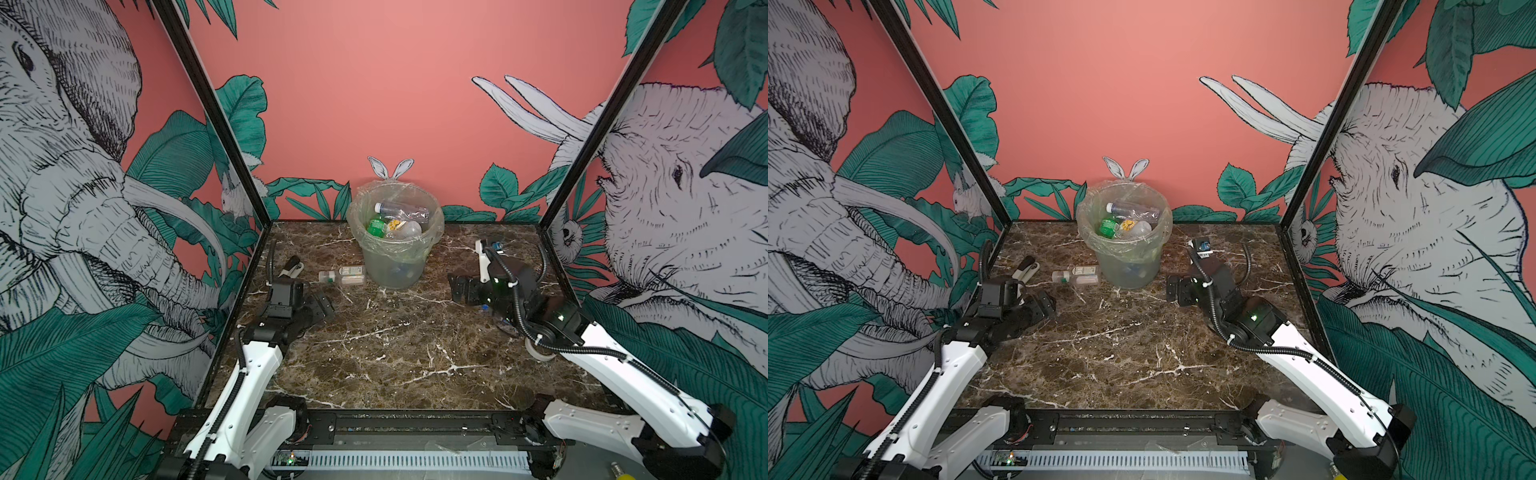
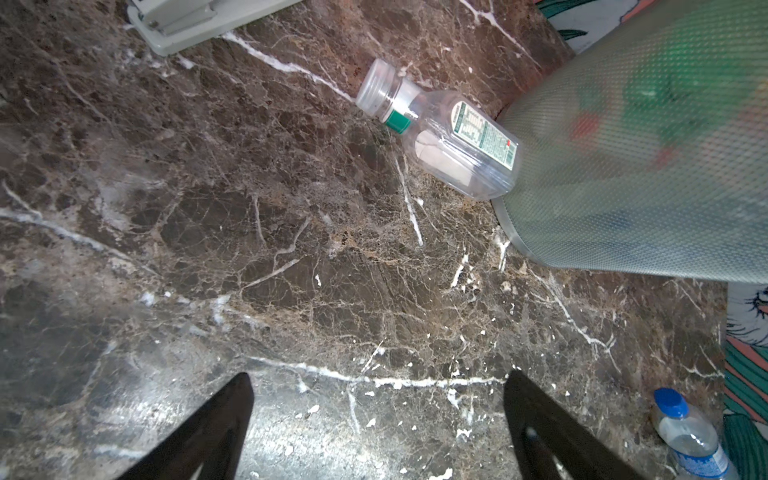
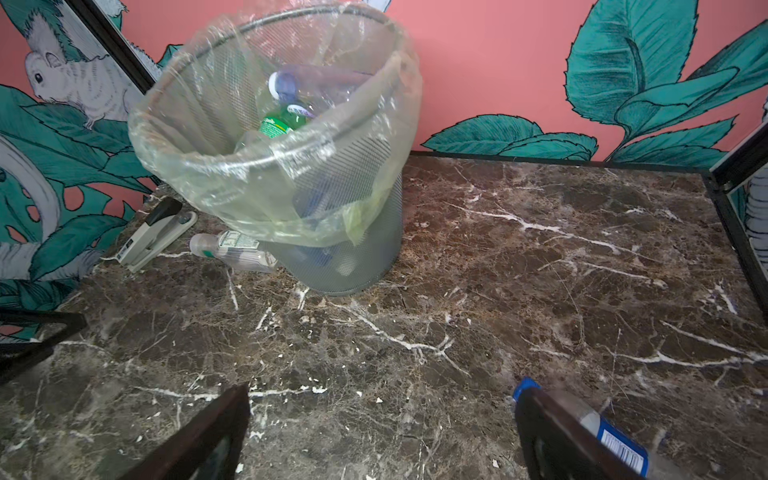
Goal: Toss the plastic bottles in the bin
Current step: 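Draw the right gripper back toward the blue-labelled bottle on the table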
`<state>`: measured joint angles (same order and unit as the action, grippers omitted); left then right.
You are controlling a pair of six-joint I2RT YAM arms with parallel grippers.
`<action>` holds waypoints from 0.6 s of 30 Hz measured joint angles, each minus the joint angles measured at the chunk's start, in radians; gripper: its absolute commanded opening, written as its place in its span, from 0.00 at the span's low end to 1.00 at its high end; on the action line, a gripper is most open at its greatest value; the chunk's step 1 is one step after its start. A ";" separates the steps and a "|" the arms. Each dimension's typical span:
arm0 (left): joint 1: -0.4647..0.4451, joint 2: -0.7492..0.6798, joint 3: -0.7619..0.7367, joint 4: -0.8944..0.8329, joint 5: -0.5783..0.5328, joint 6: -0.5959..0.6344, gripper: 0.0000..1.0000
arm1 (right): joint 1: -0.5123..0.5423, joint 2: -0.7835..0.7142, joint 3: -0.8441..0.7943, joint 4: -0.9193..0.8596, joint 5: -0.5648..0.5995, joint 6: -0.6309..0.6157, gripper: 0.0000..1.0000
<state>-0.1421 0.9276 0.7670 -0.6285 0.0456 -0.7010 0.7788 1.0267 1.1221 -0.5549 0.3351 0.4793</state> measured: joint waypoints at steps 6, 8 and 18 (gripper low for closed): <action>0.000 0.072 0.018 -0.023 0.007 -0.053 0.99 | 0.000 -0.103 -0.160 0.023 0.006 0.055 0.99; 0.000 0.077 0.018 -0.027 0.006 -0.074 0.99 | 0.000 -0.126 -0.196 0.025 0.006 0.071 0.99; 0.000 0.093 0.018 -0.005 0.022 -0.239 0.99 | -0.001 -0.224 -0.329 0.023 0.013 0.128 0.99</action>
<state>-0.1421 1.0210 0.7853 -0.6338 0.0673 -0.9401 0.7776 0.8032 0.7933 -0.5316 0.3481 0.6075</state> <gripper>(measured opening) 0.994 0.992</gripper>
